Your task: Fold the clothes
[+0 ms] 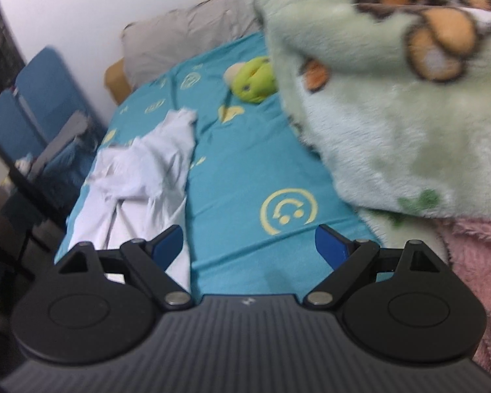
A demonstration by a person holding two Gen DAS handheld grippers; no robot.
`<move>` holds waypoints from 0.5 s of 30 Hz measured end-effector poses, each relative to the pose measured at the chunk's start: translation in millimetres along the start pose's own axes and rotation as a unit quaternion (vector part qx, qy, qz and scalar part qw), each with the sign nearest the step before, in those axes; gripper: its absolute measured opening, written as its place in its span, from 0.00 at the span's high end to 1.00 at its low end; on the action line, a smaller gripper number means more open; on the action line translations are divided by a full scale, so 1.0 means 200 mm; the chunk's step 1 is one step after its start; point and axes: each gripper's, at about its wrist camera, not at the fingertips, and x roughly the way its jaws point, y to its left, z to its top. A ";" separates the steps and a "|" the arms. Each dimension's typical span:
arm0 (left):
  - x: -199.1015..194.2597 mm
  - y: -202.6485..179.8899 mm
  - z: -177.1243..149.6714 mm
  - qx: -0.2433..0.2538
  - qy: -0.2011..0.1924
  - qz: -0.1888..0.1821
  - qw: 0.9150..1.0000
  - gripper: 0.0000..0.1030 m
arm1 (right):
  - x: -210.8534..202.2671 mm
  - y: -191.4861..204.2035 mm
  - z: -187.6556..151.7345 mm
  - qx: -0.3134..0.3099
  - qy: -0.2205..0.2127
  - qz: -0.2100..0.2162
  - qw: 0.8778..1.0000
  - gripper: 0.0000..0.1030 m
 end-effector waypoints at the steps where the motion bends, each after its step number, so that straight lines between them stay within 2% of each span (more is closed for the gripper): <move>1: 0.00 0.02 -0.03 0.000 0.001 0.016 1.000 0.95 | 0.01 0.02 -0.01 -0.010 0.011 0.009 1.000 0.14; 3: -0.05 0.07 -0.08 -0.010 -0.016 0.034 0.999 0.95 | 0.04 0.06 -0.05 -0.017 0.043 0.034 0.998 0.14; 6: -0.17 0.15 -0.13 -0.037 -0.056 0.039 0.997 0.78 | 0.09 0.11 -0.13 -0.005 0.114 0.076 0.991 0.14; 8: -0.26 0.20 -0.15 -0.058 -0.092 0.028 0.994 0.56 | 0.09 0.14 -0.20 -0.005 0.148 0.091 0.985 0.14; 9: -0.30 0.23 -0.15 -0.070 -0.111 0.022 0.991 0.49 | 0.08 0.15 -0.22 -0.005 0.160 0.094 0.983 0.14; 10: -0.33 0.25 -0.15 -0.082 -0.131 0.020 0.988 0.36 | 0.08 0.17 -0.24 -0.006 0.172 0.097 0.980 0.14; 11: -0.36 0.27 -0.15 -0.091 -0.152 0.029 0.984 0.28 | 0.08 0.19 -0.27 -0.006 0.184 0.100 0.978 0.14; 15: -0.41 0.36 -0.10 -0.120 -0.184 0.122 0.968 0.23 | 0.11 0.24 -0.35 0.000 0.237 0.103 0.966 0.14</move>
